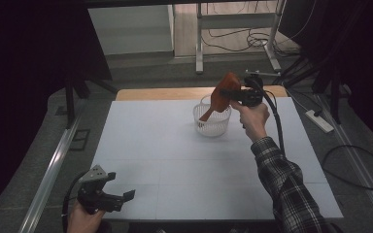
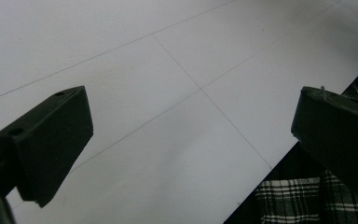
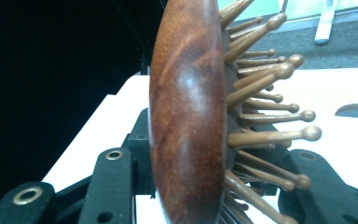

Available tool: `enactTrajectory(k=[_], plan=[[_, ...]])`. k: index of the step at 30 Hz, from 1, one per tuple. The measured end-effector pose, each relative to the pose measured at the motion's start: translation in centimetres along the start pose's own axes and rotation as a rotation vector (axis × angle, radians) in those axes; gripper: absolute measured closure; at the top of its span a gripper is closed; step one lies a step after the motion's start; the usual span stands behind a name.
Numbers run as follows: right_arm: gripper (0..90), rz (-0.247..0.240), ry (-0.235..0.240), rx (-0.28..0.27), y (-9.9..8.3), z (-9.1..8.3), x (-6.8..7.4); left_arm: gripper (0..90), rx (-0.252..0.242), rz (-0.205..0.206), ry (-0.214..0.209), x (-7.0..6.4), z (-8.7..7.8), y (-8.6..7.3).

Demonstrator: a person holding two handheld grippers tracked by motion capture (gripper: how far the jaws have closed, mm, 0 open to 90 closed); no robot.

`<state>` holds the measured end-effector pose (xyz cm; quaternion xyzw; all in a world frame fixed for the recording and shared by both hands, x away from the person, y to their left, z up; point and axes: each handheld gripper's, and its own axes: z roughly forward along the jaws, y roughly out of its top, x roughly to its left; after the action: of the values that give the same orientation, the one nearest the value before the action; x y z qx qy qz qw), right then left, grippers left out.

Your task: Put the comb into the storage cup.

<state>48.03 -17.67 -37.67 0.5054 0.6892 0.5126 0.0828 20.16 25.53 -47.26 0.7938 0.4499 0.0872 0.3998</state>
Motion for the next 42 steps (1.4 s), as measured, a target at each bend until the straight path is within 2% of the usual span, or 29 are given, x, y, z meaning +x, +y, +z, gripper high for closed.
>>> enactTrajectory(k=[19,28,36,42], plan=[[53.4,-0.008,-0.036,0.032,-1.9,1.6,-0.9,0.0,-0.004,-0.006,-0.006,0.1,-0.1,0.0],[52.4,0.023,-0.032,0.030,-2.3,1.8,-1.8,0.0,-0.007,-0.006,-0.008,0.1,-0.1,-0.1],[47.2,0.057,-0.052,0.014,-2.9,1.7,-2.5,0.0,-0.003,-0.008,-0.007,0.1,0.0,0.0],[44.4,0.061,-0.066,0.014,-3.1,1.7,-2.8,0.0,-0.001,-0.010,-0.007,0.1,0.0,0.0]])
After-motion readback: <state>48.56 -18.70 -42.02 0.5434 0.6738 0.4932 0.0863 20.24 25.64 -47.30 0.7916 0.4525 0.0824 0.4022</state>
